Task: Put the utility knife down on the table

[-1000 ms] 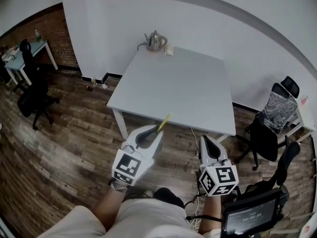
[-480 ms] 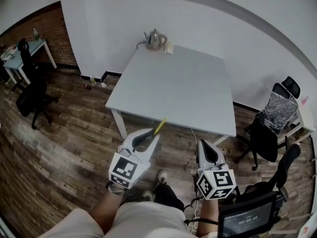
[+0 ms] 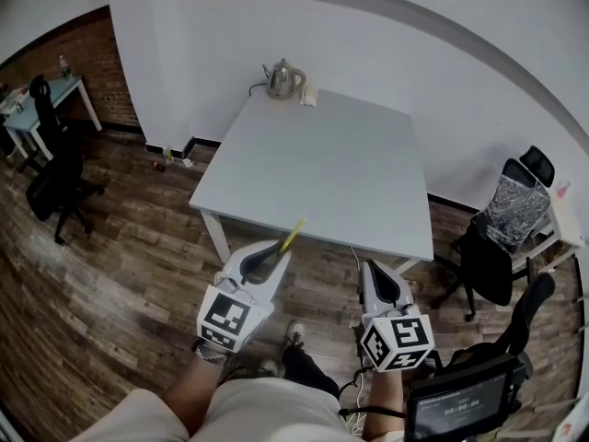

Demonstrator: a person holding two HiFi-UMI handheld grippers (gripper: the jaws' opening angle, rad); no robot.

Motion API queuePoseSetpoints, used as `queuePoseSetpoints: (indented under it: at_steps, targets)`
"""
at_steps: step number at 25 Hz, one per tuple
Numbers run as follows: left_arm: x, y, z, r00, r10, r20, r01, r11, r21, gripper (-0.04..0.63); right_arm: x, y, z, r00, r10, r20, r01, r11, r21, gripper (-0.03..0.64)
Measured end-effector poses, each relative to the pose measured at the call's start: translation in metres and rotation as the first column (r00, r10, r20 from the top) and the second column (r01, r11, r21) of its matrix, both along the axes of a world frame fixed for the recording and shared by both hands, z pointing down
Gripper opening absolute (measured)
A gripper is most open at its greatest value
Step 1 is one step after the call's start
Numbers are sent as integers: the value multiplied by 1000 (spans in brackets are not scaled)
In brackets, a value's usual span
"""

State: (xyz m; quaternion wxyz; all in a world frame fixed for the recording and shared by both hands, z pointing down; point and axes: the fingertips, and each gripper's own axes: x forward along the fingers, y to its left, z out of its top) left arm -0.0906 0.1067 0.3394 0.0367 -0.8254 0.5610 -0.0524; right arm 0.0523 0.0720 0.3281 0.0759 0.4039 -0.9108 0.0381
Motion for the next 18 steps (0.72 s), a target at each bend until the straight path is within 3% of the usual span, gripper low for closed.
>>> queuePoseSetpoints:
  at_steps: [18]
  targets:
    - [18,-59,5,1000,18,-10,-18,1000,-12,57,21,-58,7,999,34,-24,-34,999,4,2]
